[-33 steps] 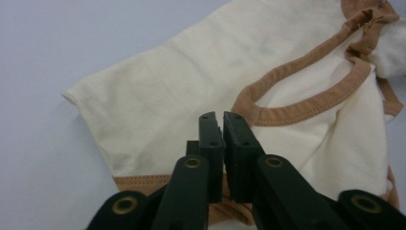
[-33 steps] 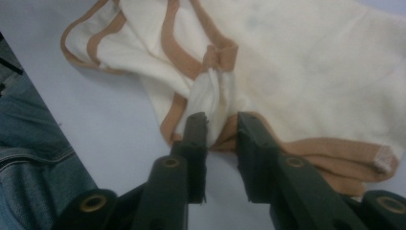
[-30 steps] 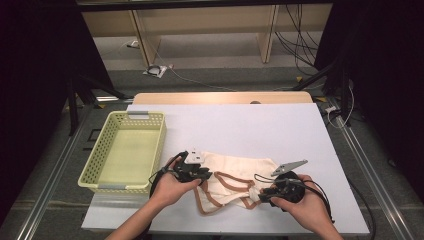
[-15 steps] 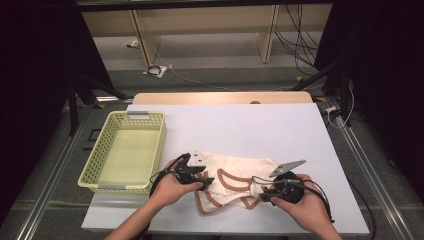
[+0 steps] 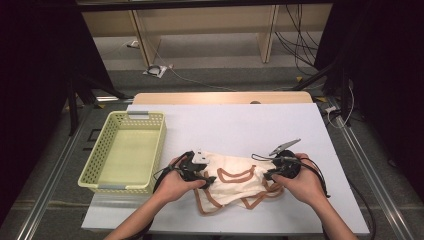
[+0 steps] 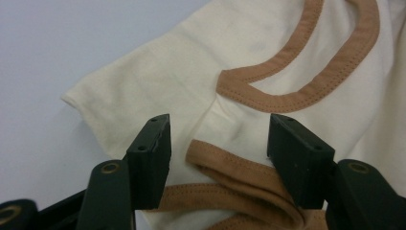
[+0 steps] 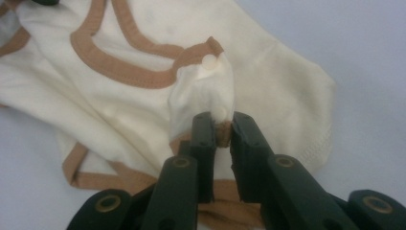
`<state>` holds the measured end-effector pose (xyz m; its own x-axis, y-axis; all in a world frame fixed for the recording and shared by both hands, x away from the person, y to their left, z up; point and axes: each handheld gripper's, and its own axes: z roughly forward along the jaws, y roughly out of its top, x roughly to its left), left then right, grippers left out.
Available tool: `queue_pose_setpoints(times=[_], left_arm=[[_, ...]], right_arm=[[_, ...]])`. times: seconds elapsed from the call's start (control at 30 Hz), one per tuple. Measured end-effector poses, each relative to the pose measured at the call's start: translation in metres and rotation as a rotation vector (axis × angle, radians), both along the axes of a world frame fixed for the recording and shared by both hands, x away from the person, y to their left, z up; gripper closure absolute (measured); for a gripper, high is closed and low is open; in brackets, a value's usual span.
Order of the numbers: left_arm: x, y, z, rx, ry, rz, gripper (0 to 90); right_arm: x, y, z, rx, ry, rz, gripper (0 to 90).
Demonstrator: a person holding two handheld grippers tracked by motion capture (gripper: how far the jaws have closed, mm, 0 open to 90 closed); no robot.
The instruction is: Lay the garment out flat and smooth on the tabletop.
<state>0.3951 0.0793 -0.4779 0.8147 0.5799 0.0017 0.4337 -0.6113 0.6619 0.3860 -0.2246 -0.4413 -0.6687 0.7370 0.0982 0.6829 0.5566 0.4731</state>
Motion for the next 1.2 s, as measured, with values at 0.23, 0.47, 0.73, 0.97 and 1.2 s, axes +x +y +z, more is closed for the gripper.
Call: queue_pose_setpoints(times=[0.23,0.47,0.73,0.97,1.2], left_arm=[[-0.002,-0.006,-0.003,0.038,0.026,0.002,53.1],[-0.006,-0.009,-0.002,0.038,0.048,0.010,65.7],[-0.007,-0.009,-0.001,0.030,0.076,0.033,75.9],[-0.007,-0.008,-0.001,0.025,0.085,0.037,81.6],[-0.008,-0.006,0.000,0.005,0.088,0.035,84.5]], right_arm=[[0.004,0.000,-0.008,0.016,0.001,-0.016,72.9],[0.006,-0.002,-0.017,0.108,0.017,-0.062,57.1],[0.010,-0.004,-0.008,0.199,0.006,-0.160,54.3],[0.011,0.001,-0.025,0.121,0.068,-0.173,61.2],[0.006,0.006,-0.025,0.089,0.024,-0.116,79.4]])
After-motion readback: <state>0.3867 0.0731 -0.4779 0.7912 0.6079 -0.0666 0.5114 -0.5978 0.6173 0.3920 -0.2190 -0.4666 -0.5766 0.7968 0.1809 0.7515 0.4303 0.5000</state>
